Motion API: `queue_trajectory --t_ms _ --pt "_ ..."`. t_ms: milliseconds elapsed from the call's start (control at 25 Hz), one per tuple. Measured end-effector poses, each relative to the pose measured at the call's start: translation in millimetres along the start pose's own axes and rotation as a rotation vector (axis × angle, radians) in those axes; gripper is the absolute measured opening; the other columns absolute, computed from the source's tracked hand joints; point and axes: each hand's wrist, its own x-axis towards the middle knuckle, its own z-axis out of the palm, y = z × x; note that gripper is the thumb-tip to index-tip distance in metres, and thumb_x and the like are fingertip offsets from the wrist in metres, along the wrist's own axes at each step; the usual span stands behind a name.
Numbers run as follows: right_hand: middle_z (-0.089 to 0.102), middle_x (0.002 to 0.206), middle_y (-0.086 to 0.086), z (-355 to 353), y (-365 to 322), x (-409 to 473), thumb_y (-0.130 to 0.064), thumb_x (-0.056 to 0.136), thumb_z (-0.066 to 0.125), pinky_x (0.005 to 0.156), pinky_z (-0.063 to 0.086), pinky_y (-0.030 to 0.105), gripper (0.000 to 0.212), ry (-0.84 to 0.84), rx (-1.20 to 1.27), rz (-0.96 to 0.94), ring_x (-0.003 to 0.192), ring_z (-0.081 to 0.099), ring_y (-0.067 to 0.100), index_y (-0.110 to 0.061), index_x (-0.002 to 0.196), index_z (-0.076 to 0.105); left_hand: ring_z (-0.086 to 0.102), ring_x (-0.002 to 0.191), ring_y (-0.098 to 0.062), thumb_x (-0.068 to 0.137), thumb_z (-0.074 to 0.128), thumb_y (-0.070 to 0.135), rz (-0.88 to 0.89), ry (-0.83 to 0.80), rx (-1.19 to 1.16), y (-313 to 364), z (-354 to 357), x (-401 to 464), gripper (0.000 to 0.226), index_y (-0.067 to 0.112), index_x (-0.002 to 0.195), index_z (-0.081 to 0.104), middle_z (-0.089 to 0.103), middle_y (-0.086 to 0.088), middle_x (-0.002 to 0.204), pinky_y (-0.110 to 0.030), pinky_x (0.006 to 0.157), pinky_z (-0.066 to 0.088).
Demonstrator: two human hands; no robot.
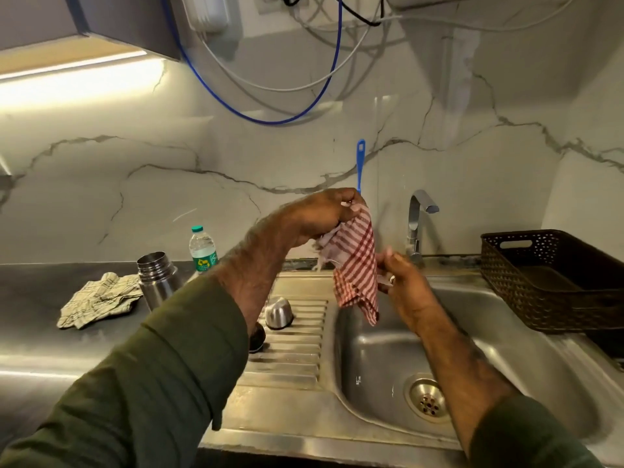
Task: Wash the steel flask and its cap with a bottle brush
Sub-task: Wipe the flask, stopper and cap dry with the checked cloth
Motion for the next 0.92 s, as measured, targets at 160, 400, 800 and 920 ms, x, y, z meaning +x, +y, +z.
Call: queue_trajectory --t_ms 160,400,800,920 --pt "0.070 0.128 0.012 -6.9 12.0 -4.6 -0.014 0.088 0.072 0.098 0.054 0.047 0.050 -0.106 0.354 0.165 0.117 0.065 0.032 -0.010 0.136 0.061 0.068 0.103 -0.010 0.110 0.053 0.015 0.134 0.005 0.171 25.3 -16.8 -0.4 0.022 0.018 0.122 0.071 0.072 0.004 0.115 -0.026 0.084 0.053" --pt "0.073 0.114 0.012 -22.0 10.3 -4.3 -0.002 0.084 0.068 0.091 0.056 0.045 0.039 0.065 0.438 0.124 0.109 0.066 0.029 -0.004 0.123 0.067 0.069 0.105 -0.019 0.105 0.062 0.016 0.067 0.164 0.280 23.0 -43.3 -1.8 0.020 0.018 0.124 0.070 0.072 -0.004 0.116 -0.028 0.081 0.058" --pt "0.075 0.104 0.002 -42.0 -53.9 -0.6 0.002 0.102 0.050 0.095 0.053 0.040 0.026 0.040 0.060 -0.202 0.108 0.065 0.024 -0.012 0.105 0.071 0.066 0.110 -0.030 0.099 0.068 0.007 0.478 0.144 0.169 -41.4 -83.2 -30.5 0.020 0.015 0.112 0.080 0.074 -0.002 0.111 -0.042 0.094 0.058" --pt "0.078 0.106 -0.003 -20.3 -61.3 0.1 -0.005 0.098 0.061 0.080 0.056 0.024 0.022 0.113 -0.133 -0.289 0.103 0.071 0.014 -0.012 0.114 0.075 0.069 0.097 -0.012 0.095 0.070 -0.004 0.487 0.142 0.186 -36.0 -61.6 -21.8 0.029 0.018 0.110 0.083 0.076 0.002 0.105 -0.026 0.082 0.056"
